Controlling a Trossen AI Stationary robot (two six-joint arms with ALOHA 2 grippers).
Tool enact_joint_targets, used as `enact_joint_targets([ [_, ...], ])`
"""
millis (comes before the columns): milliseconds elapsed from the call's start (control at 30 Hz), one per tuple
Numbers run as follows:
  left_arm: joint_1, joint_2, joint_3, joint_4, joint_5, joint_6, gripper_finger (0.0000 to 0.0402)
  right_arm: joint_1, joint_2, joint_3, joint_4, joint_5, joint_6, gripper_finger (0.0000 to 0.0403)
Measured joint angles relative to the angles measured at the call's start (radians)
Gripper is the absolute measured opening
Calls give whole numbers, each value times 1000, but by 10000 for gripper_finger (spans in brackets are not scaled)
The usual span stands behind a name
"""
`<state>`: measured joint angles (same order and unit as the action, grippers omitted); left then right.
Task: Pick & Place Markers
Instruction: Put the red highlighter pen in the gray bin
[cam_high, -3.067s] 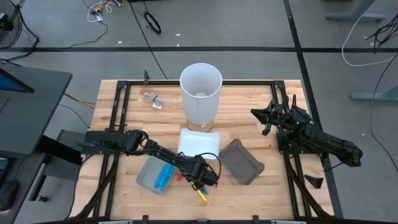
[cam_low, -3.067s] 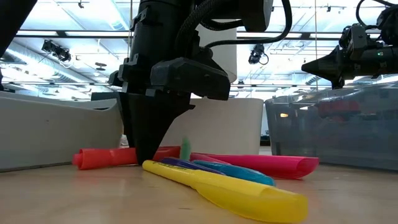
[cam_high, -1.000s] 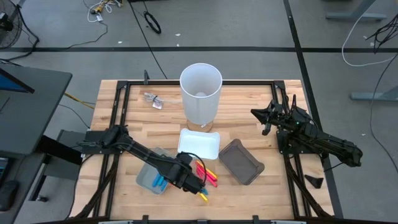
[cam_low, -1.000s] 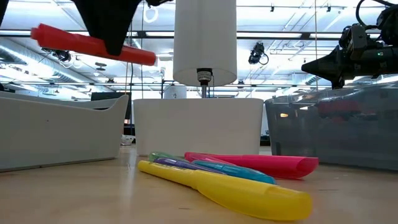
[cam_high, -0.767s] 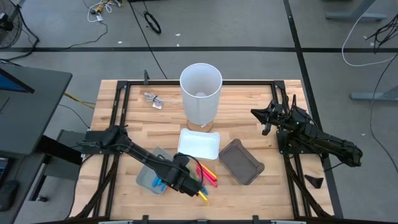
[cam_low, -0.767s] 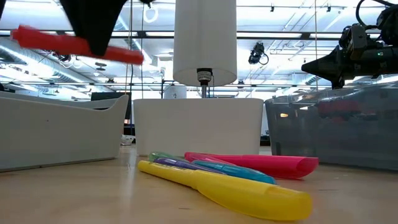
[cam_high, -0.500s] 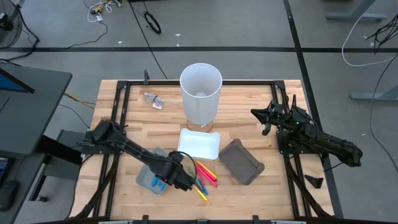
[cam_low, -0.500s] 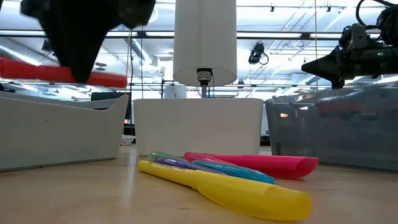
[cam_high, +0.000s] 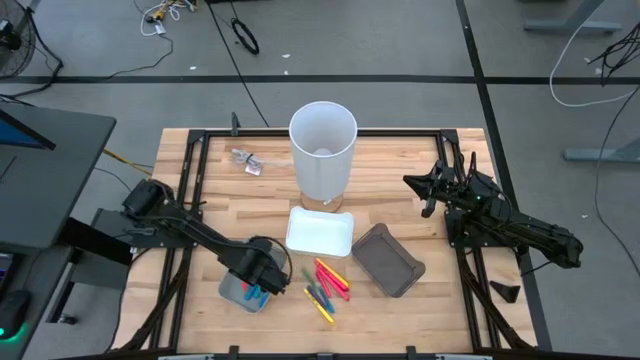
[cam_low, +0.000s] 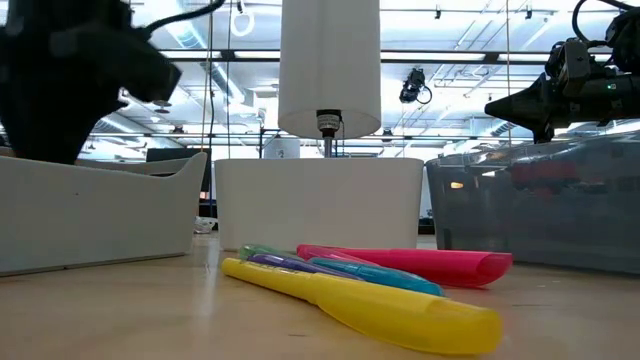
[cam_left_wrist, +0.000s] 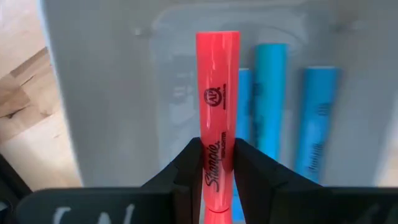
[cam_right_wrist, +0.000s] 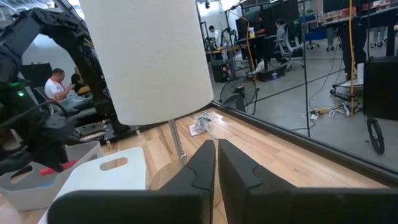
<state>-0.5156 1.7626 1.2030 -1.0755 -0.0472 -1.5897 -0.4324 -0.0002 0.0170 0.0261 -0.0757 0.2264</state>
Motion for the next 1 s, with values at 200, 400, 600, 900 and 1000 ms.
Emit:
enact_joint_targets([
  [200, 2, -39, -76, 44, 8, -18, 78, 0, 0, 0, 0, 0, 0, 24],
  [400, 1, -38, -79, 51, 19, -4, 78, 0, 0, 0, 0, 0, 0, 24],
  [600, 1, -43, -79, 52, 19, 3, 78, 0, 0, 0, 0, 0, 0, 24],
  [900, 1, -43, -79, 55, 64, 3, 102, 0, 0, 0, 0, 0, 0, 24],
  [1000, 1, -43, -79, 56, 63, 2, 112, 0, 0, 0, 0, 0, 0, 24],
])
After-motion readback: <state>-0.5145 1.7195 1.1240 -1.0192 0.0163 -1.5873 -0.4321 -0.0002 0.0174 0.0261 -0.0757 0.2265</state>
